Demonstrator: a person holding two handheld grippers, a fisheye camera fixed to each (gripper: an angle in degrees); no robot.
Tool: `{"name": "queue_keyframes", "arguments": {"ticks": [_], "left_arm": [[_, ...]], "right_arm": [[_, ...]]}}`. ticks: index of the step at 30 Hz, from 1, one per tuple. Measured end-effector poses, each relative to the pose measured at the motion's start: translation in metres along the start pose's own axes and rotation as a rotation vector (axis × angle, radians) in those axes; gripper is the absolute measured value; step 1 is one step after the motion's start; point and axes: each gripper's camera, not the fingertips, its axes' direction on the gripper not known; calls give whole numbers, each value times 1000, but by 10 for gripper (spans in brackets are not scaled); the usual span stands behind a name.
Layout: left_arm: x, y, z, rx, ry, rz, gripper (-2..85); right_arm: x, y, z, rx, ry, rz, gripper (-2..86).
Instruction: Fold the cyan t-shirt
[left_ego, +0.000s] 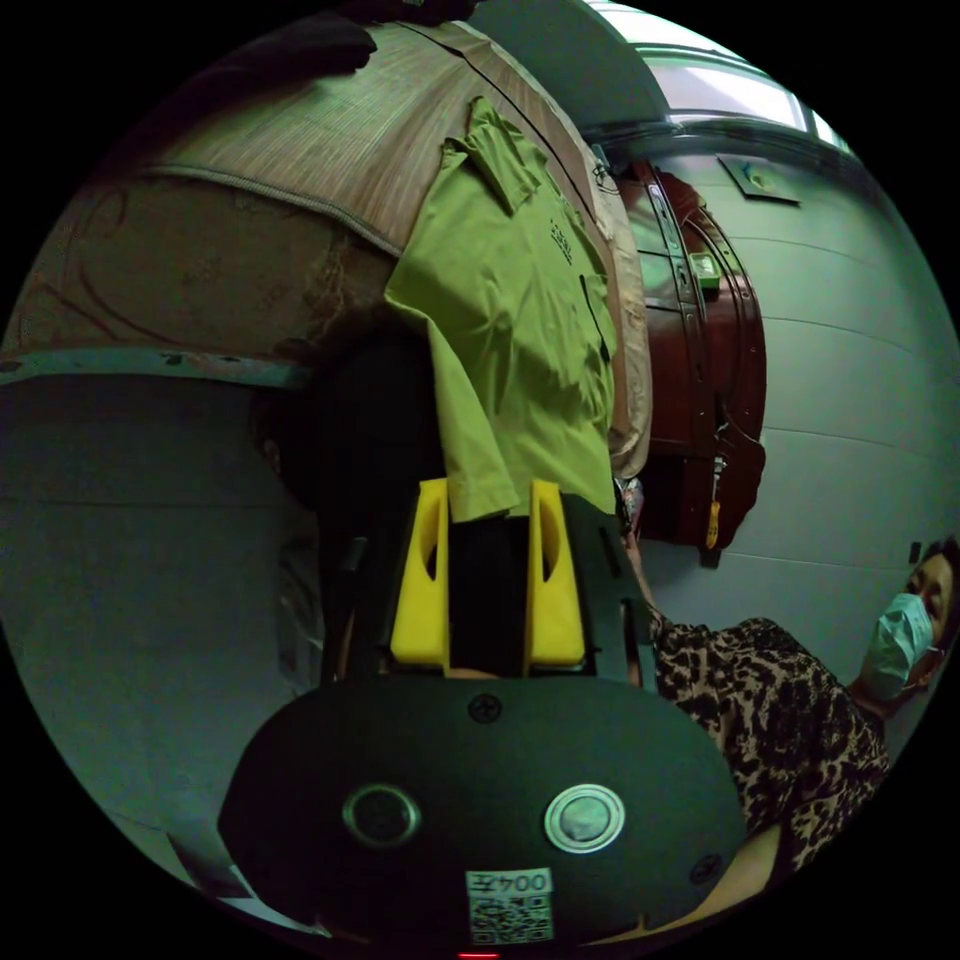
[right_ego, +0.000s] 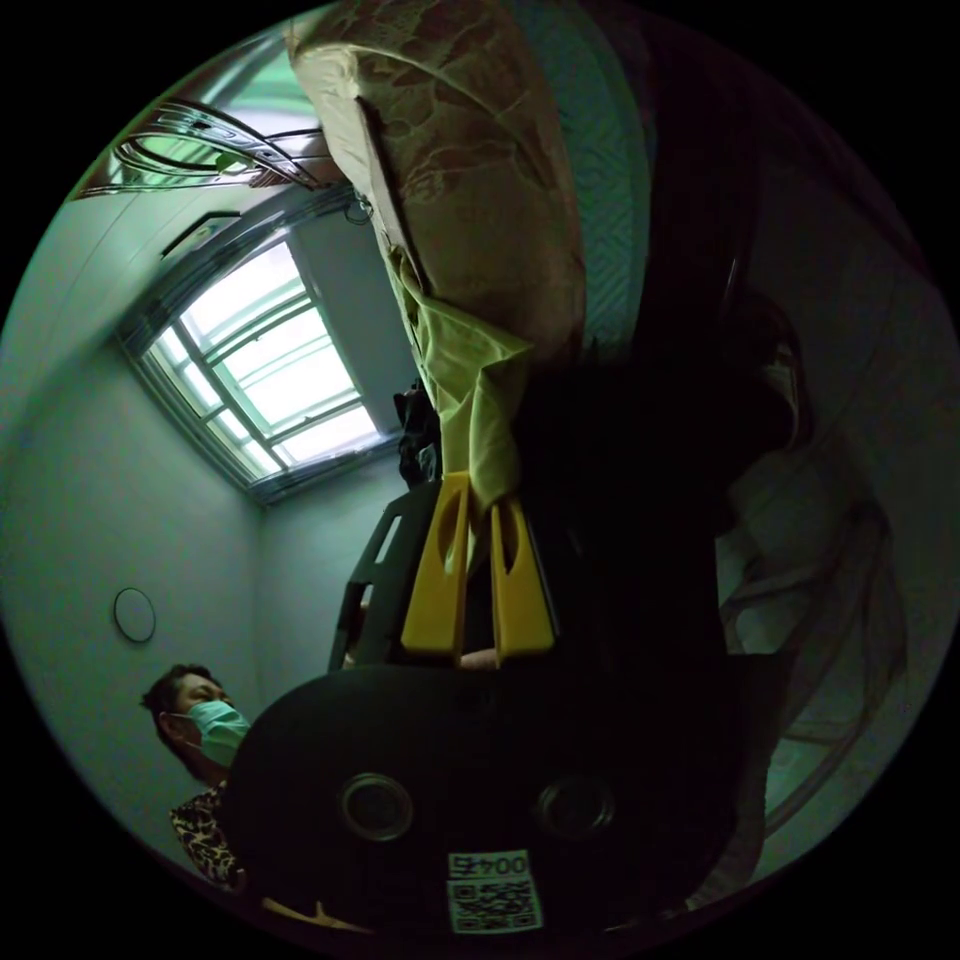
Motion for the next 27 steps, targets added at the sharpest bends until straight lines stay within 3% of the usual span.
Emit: {"name": "queue_keyframes", "arguments": {"ticks": [15, 19, 27], "left_arm": [[9, -8, -5, 23, -28, 47, 20], [16, -6, -28, 127, -66, 67, 14], [29, 15, -104, 376, 61, 150, 12]], "right_arm": [[-122, 11, -25, 78, 287, -194, -4], [-183, 18, -29, 87, 401, -354, -5], [-295, 37, -45, 102, 512, -611, -5]]}}
